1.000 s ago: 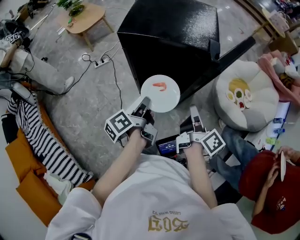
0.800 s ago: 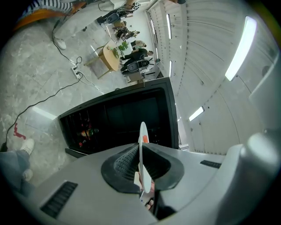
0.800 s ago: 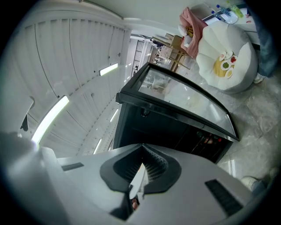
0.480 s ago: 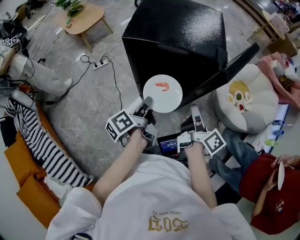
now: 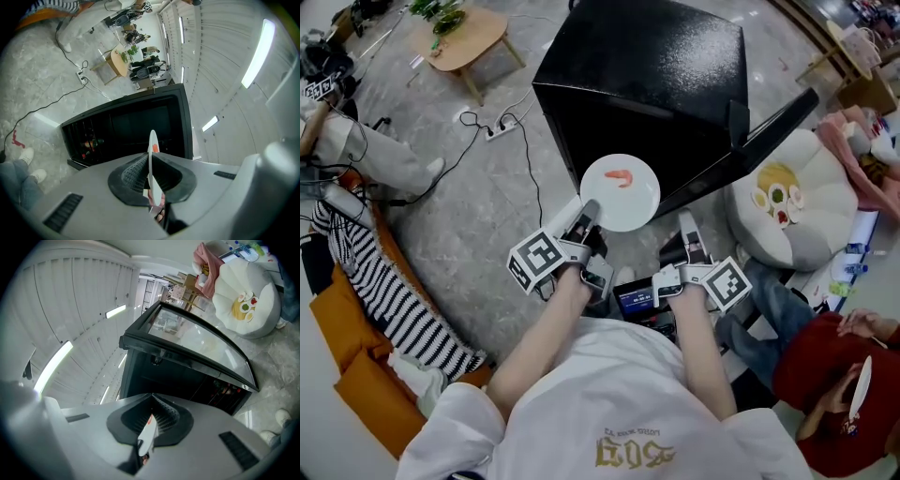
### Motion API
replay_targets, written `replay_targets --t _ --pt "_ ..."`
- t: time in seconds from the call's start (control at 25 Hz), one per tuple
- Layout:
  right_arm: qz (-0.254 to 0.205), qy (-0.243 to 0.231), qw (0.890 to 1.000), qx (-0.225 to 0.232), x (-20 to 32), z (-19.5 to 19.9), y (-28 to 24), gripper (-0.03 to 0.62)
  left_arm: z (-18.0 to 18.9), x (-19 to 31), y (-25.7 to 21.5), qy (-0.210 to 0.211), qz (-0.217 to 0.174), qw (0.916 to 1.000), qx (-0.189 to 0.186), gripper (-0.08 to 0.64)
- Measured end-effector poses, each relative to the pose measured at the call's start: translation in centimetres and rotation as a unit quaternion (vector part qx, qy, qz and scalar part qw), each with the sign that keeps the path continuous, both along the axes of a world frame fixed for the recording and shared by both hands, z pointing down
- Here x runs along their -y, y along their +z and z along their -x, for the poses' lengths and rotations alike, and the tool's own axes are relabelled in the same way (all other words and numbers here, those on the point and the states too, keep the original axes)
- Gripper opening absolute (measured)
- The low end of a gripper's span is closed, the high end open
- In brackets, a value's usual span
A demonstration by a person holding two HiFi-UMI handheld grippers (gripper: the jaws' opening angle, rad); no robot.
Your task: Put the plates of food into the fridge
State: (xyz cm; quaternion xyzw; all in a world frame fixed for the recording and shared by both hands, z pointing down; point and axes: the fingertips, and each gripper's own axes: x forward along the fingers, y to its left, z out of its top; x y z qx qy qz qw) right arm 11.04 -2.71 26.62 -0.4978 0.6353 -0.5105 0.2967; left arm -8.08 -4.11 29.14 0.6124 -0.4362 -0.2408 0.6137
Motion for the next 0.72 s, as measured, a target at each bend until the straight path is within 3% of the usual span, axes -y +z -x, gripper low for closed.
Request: replay_targets --t 0.72 --pt "0.023 -0.052 0.998 -0.006 1.3 0.0 3.3 0.009 -0.1 0.5 2.9 -0.015 -0.002 0.9995 0.027 0.018"
